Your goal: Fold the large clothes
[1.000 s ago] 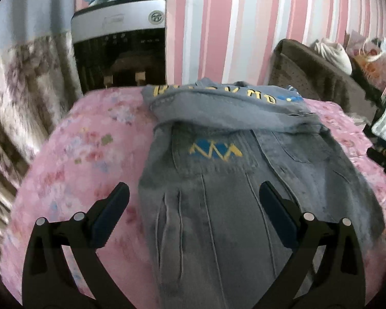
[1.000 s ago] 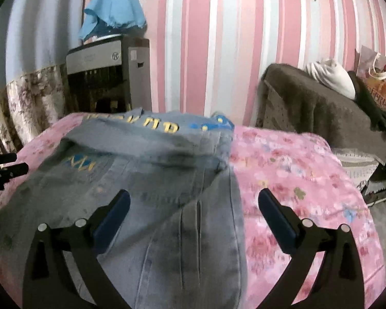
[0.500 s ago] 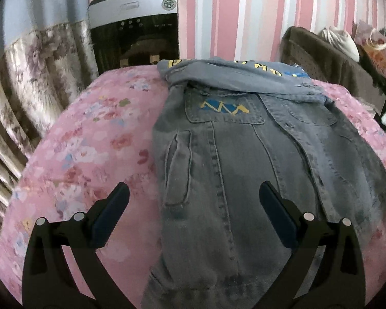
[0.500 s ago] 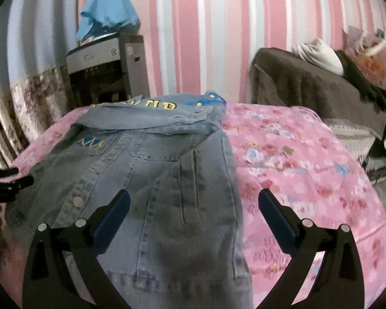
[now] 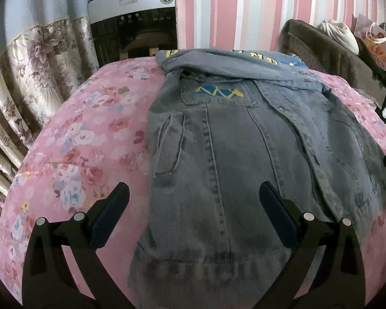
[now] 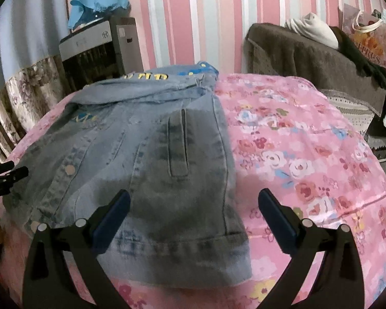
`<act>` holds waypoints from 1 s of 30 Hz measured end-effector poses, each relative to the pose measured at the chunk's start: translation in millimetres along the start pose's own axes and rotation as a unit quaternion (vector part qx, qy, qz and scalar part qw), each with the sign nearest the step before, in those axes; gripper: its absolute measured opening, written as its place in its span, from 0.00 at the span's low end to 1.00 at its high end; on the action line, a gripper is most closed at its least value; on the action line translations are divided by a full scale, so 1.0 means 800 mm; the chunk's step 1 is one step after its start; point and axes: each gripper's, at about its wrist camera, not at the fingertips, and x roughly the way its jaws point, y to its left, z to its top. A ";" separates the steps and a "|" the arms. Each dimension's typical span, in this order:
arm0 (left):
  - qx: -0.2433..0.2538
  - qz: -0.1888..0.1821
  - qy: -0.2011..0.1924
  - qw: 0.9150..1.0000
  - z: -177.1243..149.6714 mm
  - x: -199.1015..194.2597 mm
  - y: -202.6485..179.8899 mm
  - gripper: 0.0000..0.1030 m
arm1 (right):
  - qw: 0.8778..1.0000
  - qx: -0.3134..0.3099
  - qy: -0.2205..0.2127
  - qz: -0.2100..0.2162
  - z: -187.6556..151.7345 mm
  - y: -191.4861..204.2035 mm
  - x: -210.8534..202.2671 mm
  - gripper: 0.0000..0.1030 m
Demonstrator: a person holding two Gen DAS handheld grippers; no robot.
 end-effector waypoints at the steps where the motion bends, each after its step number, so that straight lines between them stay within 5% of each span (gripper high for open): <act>1: 0.002 -0.003 0.003 1.000 -0.003 -0.001 0.000 0.97 | 1.000 -0.002 0.002 -0.005 -0.003 -0.001 -0.002 0.97; 9: -0.007 -0.026 0.027 0.999 -0.026 -0.007 0.009 0.97 | 0.999 0.014 0.043 -0.006 -0.020 -0.025 0.008 0.94; 12: -0.009 -0.036 0.038 0.999 -0.032 -0.003 0.011 0.96 | 0.998 0.015 0.060 0.010 -0.023 -0.025 0.017 0.72; 17: -0.010 -0.058 0.053 0.997 -0.031 0.006 0.010 0.85 | 0.997 0.019 0.073 0.027 -0.024 -0.023 0.024 0.55; 22: 0.005 -0.062 0.051 0.997 -0.029 0.008 0.002 0.75 | 0.996 0.012 0.077 0.034 -0.023 -0.023 0.025 0.52; 26: 0.024 -0.061 0.045 0.997 -0.024 0.011 0.000 0.42 | 0.996 0.003 0.078 0.043 -0.015 -0.023 0.035 0.49; 27: 0.023 -0.064 0.044 0.997 -0.022 0.013 0.003 0.36 | 0.996 0.005 0.077 0.046 -0.013 -0.024 0.037 0.26; 30: 0.011 -0.088 0.036 0.995 -0.021 0.005 0.009 0.20 | 0.996 0.016 0.061 0.063 -0.010 -0.028 0.032 0.18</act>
